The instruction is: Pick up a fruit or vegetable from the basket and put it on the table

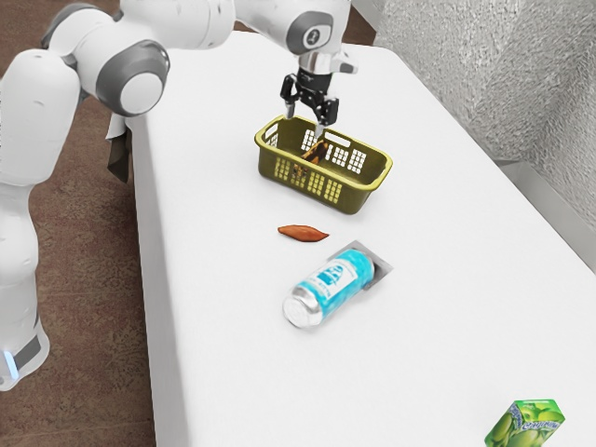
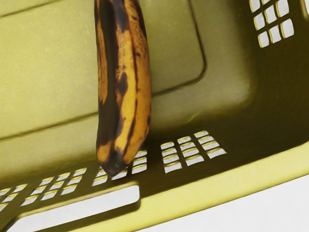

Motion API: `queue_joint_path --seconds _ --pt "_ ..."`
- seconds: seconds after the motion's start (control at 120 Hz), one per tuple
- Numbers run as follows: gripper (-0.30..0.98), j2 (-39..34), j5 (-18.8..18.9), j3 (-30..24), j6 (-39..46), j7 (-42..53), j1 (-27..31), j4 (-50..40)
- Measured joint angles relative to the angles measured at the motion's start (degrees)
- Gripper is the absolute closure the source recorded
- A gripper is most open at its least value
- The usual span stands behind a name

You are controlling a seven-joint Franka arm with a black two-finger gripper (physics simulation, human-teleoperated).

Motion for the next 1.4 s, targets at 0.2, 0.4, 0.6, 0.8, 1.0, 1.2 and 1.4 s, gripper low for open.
queue_joint_path --seconds 0.2,0.4,0.6,0.8,1.0,1.2,1.4 --pt "0.00 3.25 -0.83 -0.18 1.77 -0.18 -0.06 0.11" --pt "0.00 4.73 -1.67 -0.27 3.03 -0.30 -0.23 0.37" --pt "0.00 5.99 -2.15 -0.28 4.53 -0.40 0.02 0.42" --pt "0.00 6.70 -2.69 -0.32 5.35 -0.50 -0.17 0.47" --pt "0.00 7.70 -3.44 -0.31 5.96 -0.56 -0.19 0.47" --pt "0.01 8.83 -4.04 -0.28 6.58 -0.58 -0.07 0.55" --pt "0.12 9.84 -4.56 -0.29 7.22 -0.68 0.05 0.53"
